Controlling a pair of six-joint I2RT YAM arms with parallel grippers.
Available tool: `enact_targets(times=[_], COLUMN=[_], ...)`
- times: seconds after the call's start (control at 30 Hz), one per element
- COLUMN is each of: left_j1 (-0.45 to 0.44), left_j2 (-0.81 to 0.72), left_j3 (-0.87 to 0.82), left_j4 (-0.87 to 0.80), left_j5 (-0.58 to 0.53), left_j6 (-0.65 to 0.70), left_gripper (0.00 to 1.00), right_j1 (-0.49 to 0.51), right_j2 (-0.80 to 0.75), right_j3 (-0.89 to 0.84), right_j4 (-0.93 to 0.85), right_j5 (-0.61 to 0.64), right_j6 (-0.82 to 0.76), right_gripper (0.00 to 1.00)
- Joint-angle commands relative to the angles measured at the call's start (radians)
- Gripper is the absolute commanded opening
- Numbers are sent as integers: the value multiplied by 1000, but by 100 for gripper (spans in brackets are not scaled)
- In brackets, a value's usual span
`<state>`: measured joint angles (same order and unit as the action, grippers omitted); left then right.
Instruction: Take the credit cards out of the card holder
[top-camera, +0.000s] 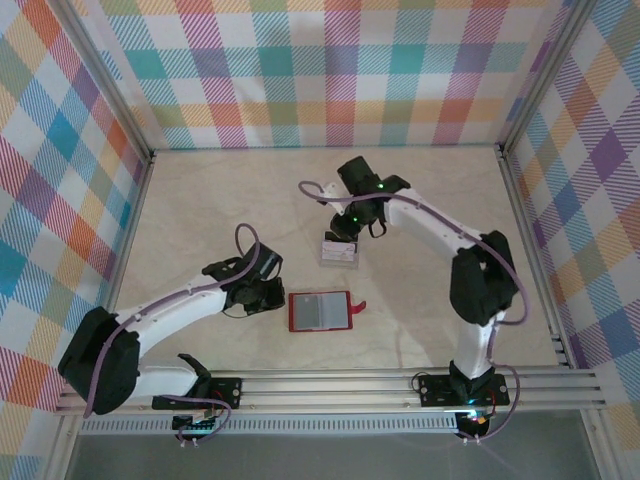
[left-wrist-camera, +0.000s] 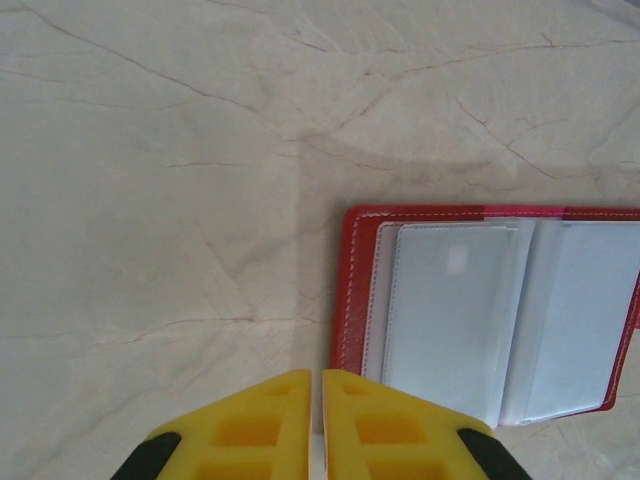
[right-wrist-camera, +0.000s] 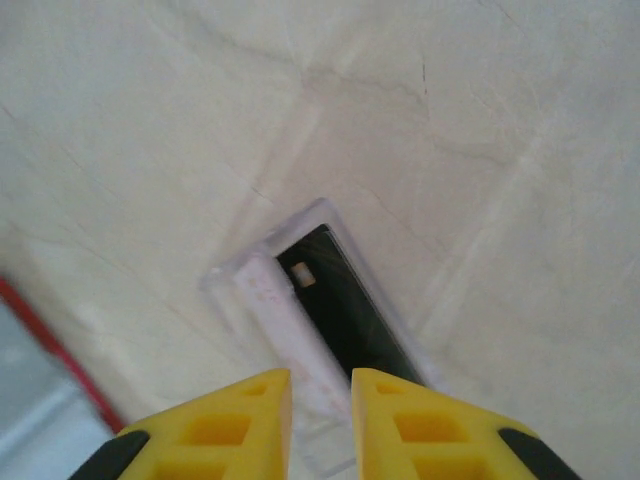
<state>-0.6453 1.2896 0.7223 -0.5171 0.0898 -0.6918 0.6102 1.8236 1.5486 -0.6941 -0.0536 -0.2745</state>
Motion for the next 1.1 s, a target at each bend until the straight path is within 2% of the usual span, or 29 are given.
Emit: enact_targets(times=[0.0, 0.23, 0.43, 0.57, 0.77, 1.07], left_j1=[10, 32, 49, 49, 49, 49], left_j2=[36, 107, 175, 220, 234, 241], left_j3=[-11, -15, -9, -4, -20, -35], left_j4=[80, 128, 138, 142, 155, 155], left_j5=[68, 133, 177, 198, 215, 231], left_j6=[-1, 2, 12, 19, 12, 15], left_gripper=[11, 7, 4, 1, 0, 0], right_j1=[8, 13, 16, 29, 54, 166], right_j2=[-93, -237, -227, -203, -172, -58], right_j3=[-120, -332, -376, -419, -463, -429], right_j4=[142, 181, 139, 211, 262, 312], right_j5=[-138, -265, -354, -451, -476, -484], right_j6=[371, 655, 820, 878, 943, 995], right_gripper=[20, 18, 19, 18, 19, 17])
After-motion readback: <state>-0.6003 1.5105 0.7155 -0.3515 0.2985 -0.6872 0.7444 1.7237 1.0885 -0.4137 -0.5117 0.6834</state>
